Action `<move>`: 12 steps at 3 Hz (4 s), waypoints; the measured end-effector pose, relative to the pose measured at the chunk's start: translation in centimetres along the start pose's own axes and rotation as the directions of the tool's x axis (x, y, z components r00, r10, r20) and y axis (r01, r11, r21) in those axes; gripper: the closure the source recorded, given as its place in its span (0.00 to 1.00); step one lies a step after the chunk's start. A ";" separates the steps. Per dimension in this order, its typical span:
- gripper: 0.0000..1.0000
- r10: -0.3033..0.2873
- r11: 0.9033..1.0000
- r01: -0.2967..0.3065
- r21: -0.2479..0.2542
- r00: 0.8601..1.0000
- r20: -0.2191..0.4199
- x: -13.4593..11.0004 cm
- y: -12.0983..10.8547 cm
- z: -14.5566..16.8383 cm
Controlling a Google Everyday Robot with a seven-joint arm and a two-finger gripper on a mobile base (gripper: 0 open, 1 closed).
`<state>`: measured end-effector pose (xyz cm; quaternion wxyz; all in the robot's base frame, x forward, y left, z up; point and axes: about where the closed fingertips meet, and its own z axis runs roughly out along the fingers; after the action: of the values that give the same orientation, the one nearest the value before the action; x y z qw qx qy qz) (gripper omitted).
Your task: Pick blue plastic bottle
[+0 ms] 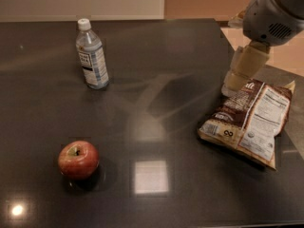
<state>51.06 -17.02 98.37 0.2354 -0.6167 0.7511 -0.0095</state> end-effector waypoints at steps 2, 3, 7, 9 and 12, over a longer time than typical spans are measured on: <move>0.00 -0.028 0.998 0.039 -0.042 0.975 0.222 -9.0 -4.4 6.4; 0.00 -0.035 0.994 0.066 -0.092 0.951 0.308 -14.8 -5.3 10.3; 0.00 0.057 0.979 0.018 -0.203 0.933 0.356 -25.9 -6.2 17.5; 0.00 0.100 0.965 0.001 -0.261 0.921 0.375 -28.8 -4.7 18.8; 0.41 0.090 0.956 0.034 -0.293 0.911 0.402 -30.7 -3.5 18.6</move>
Offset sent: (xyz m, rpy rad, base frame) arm 0.1170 0.1494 -0.0209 0.3190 -0.0088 0.1914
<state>65.03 15.86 93.43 0.2940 -0.6219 0.6866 0.2353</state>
